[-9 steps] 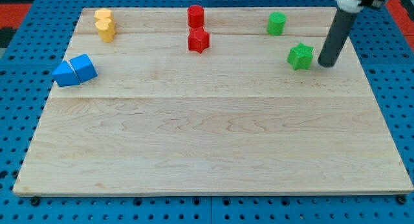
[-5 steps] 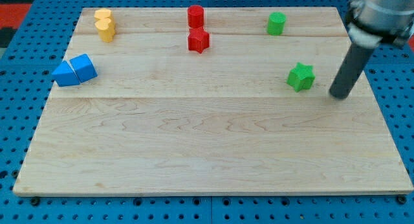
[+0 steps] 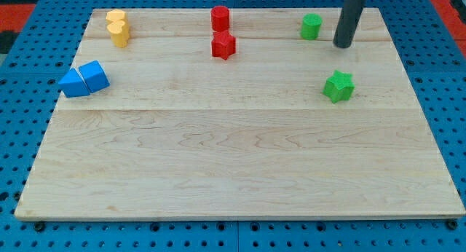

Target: Place the yellow hexagon to the bottom left of the yellow heart

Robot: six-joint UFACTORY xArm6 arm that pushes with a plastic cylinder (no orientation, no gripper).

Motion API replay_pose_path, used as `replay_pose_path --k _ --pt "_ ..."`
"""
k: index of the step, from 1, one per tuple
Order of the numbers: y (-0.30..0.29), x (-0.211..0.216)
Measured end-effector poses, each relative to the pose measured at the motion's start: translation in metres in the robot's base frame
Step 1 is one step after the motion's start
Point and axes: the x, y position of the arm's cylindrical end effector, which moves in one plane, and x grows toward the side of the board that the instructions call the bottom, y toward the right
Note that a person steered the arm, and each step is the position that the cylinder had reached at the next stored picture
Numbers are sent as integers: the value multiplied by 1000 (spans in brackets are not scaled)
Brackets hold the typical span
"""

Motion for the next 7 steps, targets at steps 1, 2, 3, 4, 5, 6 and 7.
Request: replay_pose_path --k 1,2,3,4,5,6,7 --pt "-13 -65" --pt "-72 -69" --pt "-67 3" --pt "-62 -3" --pt "-37 13" --pt "-63 43" --pt "-105 76"
